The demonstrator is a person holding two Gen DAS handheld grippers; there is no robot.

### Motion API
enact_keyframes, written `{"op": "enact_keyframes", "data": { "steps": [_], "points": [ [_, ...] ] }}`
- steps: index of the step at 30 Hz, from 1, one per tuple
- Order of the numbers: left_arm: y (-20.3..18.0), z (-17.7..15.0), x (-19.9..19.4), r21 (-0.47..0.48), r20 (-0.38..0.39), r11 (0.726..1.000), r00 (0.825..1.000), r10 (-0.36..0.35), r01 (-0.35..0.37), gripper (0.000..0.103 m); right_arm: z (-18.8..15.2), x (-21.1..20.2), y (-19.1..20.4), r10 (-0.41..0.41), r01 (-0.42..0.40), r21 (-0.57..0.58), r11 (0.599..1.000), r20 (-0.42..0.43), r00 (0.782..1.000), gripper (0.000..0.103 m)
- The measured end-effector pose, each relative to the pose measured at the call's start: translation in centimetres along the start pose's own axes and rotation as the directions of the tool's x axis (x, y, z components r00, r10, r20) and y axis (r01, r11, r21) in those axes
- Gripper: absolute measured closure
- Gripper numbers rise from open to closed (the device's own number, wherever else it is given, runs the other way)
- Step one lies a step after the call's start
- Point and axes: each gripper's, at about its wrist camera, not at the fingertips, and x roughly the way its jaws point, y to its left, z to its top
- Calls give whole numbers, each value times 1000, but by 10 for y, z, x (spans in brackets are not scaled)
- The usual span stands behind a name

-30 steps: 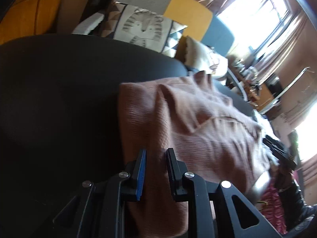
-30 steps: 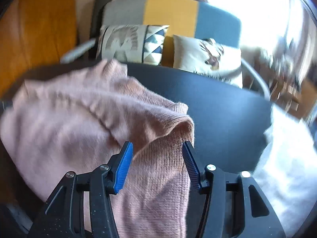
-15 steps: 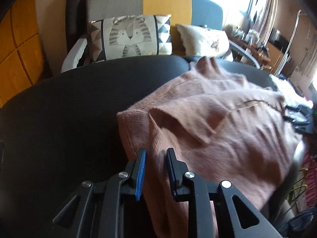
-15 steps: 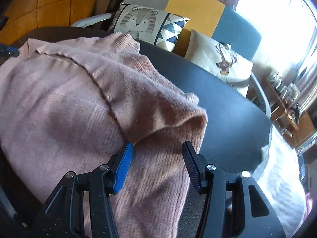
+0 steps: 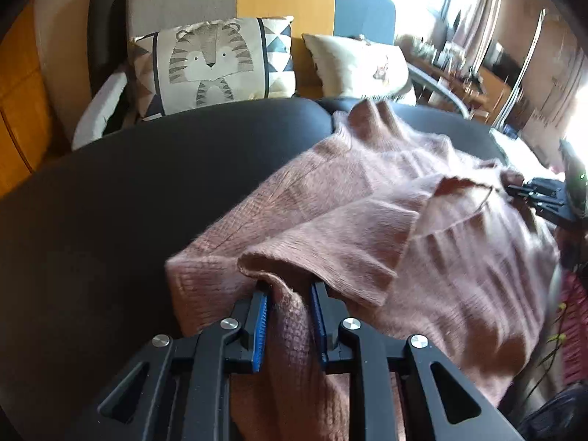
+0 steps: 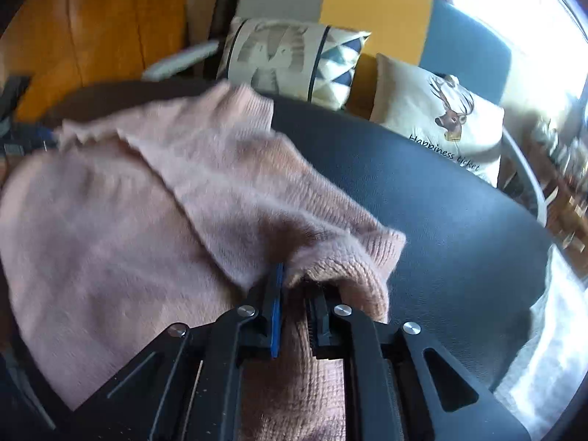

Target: Fold clothes

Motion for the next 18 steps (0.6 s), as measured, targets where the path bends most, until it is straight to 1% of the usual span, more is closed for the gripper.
{"op": "enact_keyframes", "data": {
  "steps": [1, 3, 4, 6, 7, 9, 12, 13, 14, 17, 18],
  "points": [
    [3, 1, -3, -27, 23, 999, 1000, -20, 20, 88, 3, -3, -4, 11, -12, 31, 999, 16, 1000, 93],
    [17, 6, -10, -120, 76, 992, 997, -25, 34, 89, 14, -15, -17, 7, -15, 112, 994, 73, 997, 93],
    [24, 8, -14, -166, 102, 985, 994, -26, 43, 89, 17, -16, -22, -1, -12, 142, 990, 86, 996, 93],
    [39, 12, -20, -256, 154, 965, 988, -24, 63, 89, 22, -12, -32, -29, 11, 198, 980, 86, 996, 93],
    [40, 11, -21, -258, 153, 964, 988, -24, 63, 89, 24, -10, -37, -40, 22, 217, 976, 82, 996, 93],
    [43, 11, -21, -260, 148, 964, 989, -24, 62, 89, 23, 3, -37, -34, 26, 198, 980, 38, 999, 90],
    [43, 4, -23, -244, 131, 967, 991, -39, 70, 88, 15, 10, -37, -20, 18, 220, 975, 6, 1000, 81],
    [42, -1, -25, -239, 124, 968, 991, -43, 72, 88, 13, 6, -38, -12, 6, 236, 972, 22, 1000, 73],
    [42, -5, -26, -244, 118, 967, 992, -46, 74, 87, 11, 1, -40, -9, -1, 253, 967, 39, 999, 61],
    [42, -17, -31, -262, 103, 962, 993, -52, 78, 86, 9, -16, -46, -68, 39, 306, 951, 84, 994, 46],
    [42, -23, -33, -265, 97, 961, 994, -49, 73, 86, 10, -21, -49, -98, 66, 320, 945, 86, 991, 46]
  ]
}}
